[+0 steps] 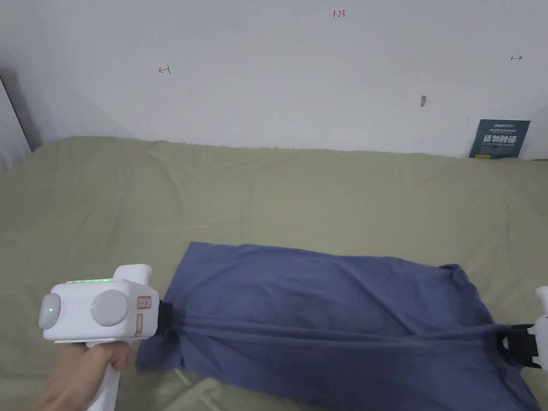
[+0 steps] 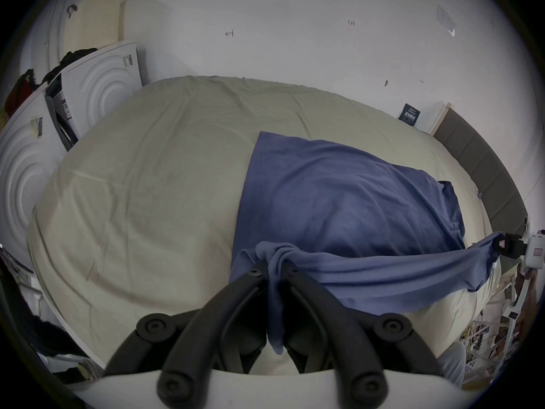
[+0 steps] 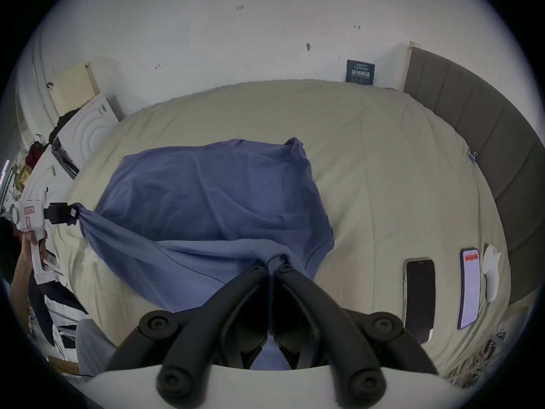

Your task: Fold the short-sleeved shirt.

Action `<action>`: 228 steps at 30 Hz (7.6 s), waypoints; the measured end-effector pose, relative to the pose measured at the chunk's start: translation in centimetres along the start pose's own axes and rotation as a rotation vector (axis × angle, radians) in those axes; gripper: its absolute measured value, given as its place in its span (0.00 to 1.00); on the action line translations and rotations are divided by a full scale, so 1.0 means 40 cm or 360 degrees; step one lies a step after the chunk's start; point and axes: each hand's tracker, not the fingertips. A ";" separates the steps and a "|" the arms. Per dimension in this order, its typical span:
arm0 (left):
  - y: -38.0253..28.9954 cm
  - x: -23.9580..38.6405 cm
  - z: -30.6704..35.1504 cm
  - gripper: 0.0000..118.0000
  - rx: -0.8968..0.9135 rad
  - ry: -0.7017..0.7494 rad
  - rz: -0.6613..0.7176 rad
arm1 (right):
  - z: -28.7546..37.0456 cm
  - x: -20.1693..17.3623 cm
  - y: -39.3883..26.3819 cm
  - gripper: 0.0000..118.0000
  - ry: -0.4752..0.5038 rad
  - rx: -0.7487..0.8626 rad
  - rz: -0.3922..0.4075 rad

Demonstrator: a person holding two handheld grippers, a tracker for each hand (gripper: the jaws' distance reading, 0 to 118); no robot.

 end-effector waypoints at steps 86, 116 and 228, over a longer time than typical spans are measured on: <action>-0.266 -0.076 0.134 0.02 -0.0214 0.0083 0.0161 | 0.157 0.007 -0.331 0.03 0.0089 -0.0093 -0.0246; 0.005 -0.113 0.060 0.00 0.0017 0.0031 0.0079 | 0.076 -0.048 -0.084 0.01 0.0017 0.0105 -0.0052; -0.311 -0.418 0.139 0.99 -0.0260 -0.0965 0.0649 | 0.342 -0.312 -0.402 0.00 0.0114 0.0316 -0.0211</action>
